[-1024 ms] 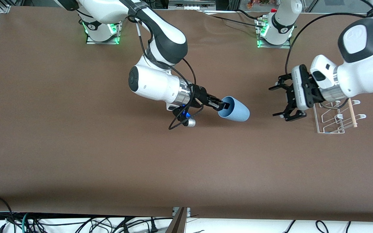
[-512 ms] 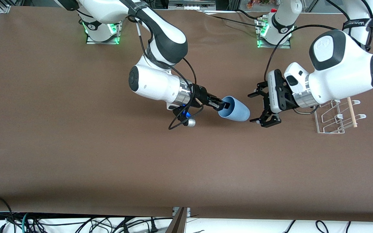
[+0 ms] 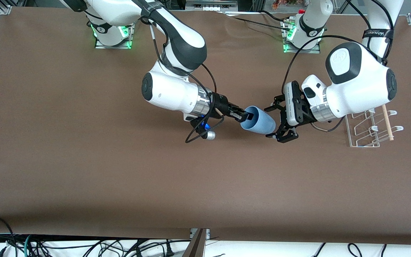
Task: Transfer cup to left arm and place on rack
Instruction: 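Grasp the cup's base with the left gripper beside the right gripper, then open the right gripper and withdraw while the left gripper pulls the cup, then lower the cup onto the wire rack with the left gripper, then open the left gripper and lift away from the rack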
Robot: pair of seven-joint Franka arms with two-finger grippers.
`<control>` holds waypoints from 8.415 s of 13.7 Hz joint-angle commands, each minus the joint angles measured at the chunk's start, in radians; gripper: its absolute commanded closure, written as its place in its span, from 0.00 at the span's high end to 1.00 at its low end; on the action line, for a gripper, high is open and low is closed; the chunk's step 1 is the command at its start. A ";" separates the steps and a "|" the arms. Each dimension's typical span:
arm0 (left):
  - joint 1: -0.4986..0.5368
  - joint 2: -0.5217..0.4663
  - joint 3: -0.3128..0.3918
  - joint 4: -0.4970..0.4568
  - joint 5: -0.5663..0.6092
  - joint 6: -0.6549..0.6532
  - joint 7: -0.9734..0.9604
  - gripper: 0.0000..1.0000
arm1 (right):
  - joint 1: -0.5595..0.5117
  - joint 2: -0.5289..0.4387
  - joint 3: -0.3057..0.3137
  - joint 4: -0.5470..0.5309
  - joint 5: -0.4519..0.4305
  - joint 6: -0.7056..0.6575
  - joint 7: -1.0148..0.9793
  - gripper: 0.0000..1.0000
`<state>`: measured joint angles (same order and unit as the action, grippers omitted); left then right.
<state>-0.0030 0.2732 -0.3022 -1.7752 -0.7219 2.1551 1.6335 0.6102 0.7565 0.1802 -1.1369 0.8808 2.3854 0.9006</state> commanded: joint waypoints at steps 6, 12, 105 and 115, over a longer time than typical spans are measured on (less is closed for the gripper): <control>-0.002 0.011 -0.028 -0.009 -0.057 0.049 0.040 0.18 | -0.001 0.012 0.009 0.032 0.017 0.001 0.011 0.00; 0.008 0.011 -0.028 -0.006 -0.054 0.031 0.040 0.03 | -0.003 0.012 0.009 0.032 0.017 0.001 0.008 0.57; 0.262 -0.136 -0.062 0.172 0.754 -0.726 -1.656 1.00 | -0.670 -0.658 -0.047 -0.400 -0.956 -0.697 -0.853 1.00; -0.068 -0.319 0.328 -0.038 0.745 -0.371 -1.637 1.00 | -0.678 -0.652 -0.051 -0.403 -0.950 -0.695 -0.850 1.00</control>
<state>-0.0554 -0.0140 0.0101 -1.7281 0.0454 1.7194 -0.0087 -0.0624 0.1099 0.1216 -1.5459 -0.0653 1.6975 0.0527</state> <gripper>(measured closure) 0.000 0.000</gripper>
